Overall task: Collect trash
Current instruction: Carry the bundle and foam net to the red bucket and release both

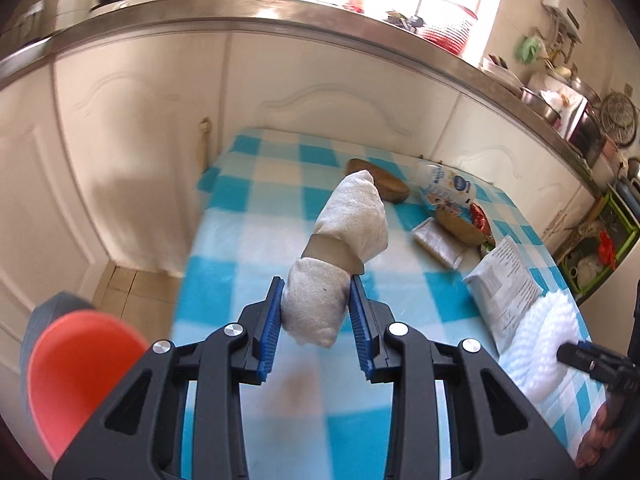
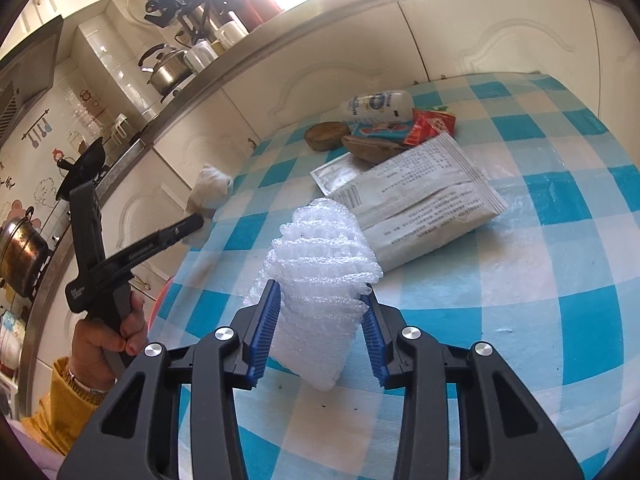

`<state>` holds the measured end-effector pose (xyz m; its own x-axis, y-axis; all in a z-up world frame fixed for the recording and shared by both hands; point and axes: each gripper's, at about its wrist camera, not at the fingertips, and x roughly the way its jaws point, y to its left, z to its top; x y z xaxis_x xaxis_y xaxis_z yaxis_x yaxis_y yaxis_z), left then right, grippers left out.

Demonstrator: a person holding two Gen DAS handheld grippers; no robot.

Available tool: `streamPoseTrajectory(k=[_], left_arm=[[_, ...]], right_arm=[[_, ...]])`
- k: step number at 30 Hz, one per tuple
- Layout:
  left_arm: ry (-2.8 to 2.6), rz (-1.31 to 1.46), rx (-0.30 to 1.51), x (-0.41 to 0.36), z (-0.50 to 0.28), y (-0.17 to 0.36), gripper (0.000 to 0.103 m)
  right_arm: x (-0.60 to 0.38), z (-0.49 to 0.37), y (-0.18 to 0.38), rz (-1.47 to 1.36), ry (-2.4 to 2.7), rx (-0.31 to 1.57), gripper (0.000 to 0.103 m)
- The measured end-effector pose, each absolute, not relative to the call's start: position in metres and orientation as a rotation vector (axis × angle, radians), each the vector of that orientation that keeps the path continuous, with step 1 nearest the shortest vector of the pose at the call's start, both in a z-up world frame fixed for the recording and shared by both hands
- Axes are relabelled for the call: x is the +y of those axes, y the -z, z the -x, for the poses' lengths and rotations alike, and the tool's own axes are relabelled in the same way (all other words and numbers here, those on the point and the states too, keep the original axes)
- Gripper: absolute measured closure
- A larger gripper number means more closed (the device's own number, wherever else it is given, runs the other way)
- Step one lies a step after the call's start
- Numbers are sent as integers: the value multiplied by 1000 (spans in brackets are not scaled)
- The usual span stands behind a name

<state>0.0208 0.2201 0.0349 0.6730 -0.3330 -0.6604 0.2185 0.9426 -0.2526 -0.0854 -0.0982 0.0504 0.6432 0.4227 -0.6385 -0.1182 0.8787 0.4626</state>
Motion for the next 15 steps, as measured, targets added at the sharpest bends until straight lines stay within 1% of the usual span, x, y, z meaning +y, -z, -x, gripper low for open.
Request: streamPoseTrajectory(k=[8, 15], left_arm=[[225, 210, 754, 276, 18, -38, 69], [112, 268, 750, 334, 46, -33, 69]], right_arm=[[-62, 78, -70, -334, -392, 806, 62], [-6, 67, -87, -256, -512, 799, 62]])
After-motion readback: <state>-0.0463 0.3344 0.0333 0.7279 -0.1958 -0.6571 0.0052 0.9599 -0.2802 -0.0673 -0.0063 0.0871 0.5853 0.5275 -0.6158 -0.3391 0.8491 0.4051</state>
